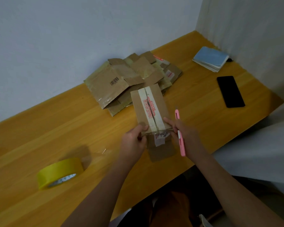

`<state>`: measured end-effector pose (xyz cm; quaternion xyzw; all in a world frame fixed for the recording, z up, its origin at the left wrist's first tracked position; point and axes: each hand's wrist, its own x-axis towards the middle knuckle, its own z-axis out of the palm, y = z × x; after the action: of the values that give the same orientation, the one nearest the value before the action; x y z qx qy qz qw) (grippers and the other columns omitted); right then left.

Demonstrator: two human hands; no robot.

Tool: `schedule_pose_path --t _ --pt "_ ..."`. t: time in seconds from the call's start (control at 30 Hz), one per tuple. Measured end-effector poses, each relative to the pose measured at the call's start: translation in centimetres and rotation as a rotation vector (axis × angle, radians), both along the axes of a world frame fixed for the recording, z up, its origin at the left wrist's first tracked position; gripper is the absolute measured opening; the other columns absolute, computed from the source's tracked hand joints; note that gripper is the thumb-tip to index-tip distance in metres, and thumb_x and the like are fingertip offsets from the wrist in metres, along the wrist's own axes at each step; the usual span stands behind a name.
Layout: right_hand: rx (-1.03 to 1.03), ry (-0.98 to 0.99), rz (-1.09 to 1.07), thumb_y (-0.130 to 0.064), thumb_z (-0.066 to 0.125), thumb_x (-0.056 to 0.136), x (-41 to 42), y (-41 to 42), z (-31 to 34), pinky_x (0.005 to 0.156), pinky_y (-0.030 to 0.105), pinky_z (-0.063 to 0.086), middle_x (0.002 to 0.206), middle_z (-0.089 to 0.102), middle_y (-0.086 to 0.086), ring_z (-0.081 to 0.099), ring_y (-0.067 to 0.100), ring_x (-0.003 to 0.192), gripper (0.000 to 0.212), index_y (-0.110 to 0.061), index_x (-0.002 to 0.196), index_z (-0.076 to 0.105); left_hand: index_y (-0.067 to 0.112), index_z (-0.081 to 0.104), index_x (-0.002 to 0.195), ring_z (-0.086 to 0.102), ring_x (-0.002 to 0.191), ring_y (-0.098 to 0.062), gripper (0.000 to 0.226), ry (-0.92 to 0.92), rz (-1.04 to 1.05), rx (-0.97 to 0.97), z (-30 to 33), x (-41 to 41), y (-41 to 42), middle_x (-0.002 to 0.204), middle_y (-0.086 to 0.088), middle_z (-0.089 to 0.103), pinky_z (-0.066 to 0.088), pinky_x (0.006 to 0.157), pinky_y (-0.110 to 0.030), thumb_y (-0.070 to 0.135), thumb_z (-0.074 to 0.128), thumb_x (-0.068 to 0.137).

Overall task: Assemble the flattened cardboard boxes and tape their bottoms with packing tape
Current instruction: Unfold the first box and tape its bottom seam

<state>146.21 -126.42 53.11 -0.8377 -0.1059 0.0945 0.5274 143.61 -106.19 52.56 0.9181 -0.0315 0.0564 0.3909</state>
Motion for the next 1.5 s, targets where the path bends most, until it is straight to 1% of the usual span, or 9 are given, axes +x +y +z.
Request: schedule_pose_path --t 0.13,0.27,0.43,0.77,0.93,1.07,1.17,1.3,1.5 --pt "-0.134 -0.134 0.05 -0.026 0.054 0.092 0.2 -0.3 -1.2 0.075 0.048 0.058 0.104 0.067 0.01 0.068 0.026 0.088 0.051 -0.069 0.115 0.037 0.004 0.067 0.106 0.057 0.069 -0.014 0.029 0.003 0.02 -0.01 0.1 0.0 -0.6 0.093 -0.008 0.069 0.045 0.06 -0.017 -0.008 0.063 0.081" --pt "-0.196 -0.144 0.015 -0.039 0.054 0.097 0.1 -0.2 -0.7 0.074 0.014 0.054 0.086 0.068 -0.013 0.065 0.0 0.075 0.02 -0.058 0.103 0.054 0.006 0.06 0.101 0.06 0.082 -0.017 0.021 0.076 0.032 0.054 0.2 0.0 -0.6 0.102 -0.006 0.066 0.041 0.062 -0.02 -0.002 0.066 0.083" --pt "-0.306 -0.281 0.031 -0.005 0.07 0.085 0.0 0.1 -1.2 0.043 0.03 0.054 0.069 0.061 0.0 0.053 0.007 0.051 0.054 -0.015 0.136 0.054 0.008 0.057 0.085 0.049 0.062 -0.014 0.02 0.039 0.017 0.1 0.3 0.6 -1.1 0.081 -0.006 0.063 0.028 0.049 -0.008 -0.01 0.063 0.078" --pt "-0.431 -0.442 -0.052 -0.037 0.067 0.084 -0.2 2.3 -0.6 0.045 0.001 0.013 0.069 0.067 0.002 0.041 0.0 0.05 0.053 -0.007 0.127 0.06 0.005 0.061 0.094 0.059 0.068 -0.02 0.018 0.02 -0.073 0.159 0.9 0.9 -0.3 0.087 -0.009 0.068 0.046 0.053 -0.03 0.017 0.071 0.086" --pt "-0.413 -0.566 -0.059 -0.012 0.075 0.079 0.2 1.9 -2.1 0.038 0.006 0.026 0.061 0.065 0.003 0.045 0.002 0.044 0.045 -0.003 0.122 0.063 0.005 0.06 0.09 0.06 0.065 -0.022 0.011 0.006 -0.073 0.127 0.4 1.1 -0.4 0.084 -0.01 0.066 0.049 0.052 -0.032 0.007 0.07 0.085" --pt "-0.207 -0.308 -0.088 -0.022 0.06 0.091 -0.2 1.1 -1.7 0.04 0.02 0.047 0.098 0.072 0.006 0.06 0.007 0.053 0.042 -0.034 0.13 0.046 0.015 0.057 0.107 0.058 0.071 -0.009 0.024 0.117 -0.012 -0.006 0.9 0.3 -0.3 0.089 0.003 0.062 0.043 0.057 -0.011 0.006 0.066 0.087" --pt "-0.089 -0.34 -0.206 -0.025 0.057 0.095 -0.1 1.3 -1.2 0.044 0.014 0.042 0.135 0.057 0.01 0.06 0.005 0.061 0.023 -0.024 0.106 0.037 0.032 0.039 0.118 0.064 0.075 -0.016 0.042 0.294 0.089 -0.34 1.7 -0.4 -0.2 0.089 0.0 0.059 0.056 0.062 -0.027 0.014 0.065 0.09" --pt "-0.002 -0.143 -0.318 -0.041 0.067 0.085 0.6 3.8 -0.2 0.066 0.023 0.059 0.153 0.038 0.0 0.054 -0.003 0.108 0.044 -0.021 0.109 0.037 0.011 0.042 0.105 0.068 0.073 -0.028 0.034 0.466 0.291 -0.571 2.7 1.1 -1.3 0.09 -0.011 0.063 0.06 0.062 -0.044 0.035 0.062 0.092" --pt "-0.065 -0.226 -0.411 -0.032 0.061 0.095 1.3 4.2 -1.3 0.048 0.013 0.047 0.142 0.053 0.001 0.062 -0.004 0.074 0.028 -0.019 0.092 0.036 0.013 0.042 0.083 0.068 0.083 -0.025 0.026 0.432 0.259 -0.49 1.8 2.0 -1.3 0.094 -0.016 0.062 0.06 0.061 -0.048 0.02 0.065 0.092"
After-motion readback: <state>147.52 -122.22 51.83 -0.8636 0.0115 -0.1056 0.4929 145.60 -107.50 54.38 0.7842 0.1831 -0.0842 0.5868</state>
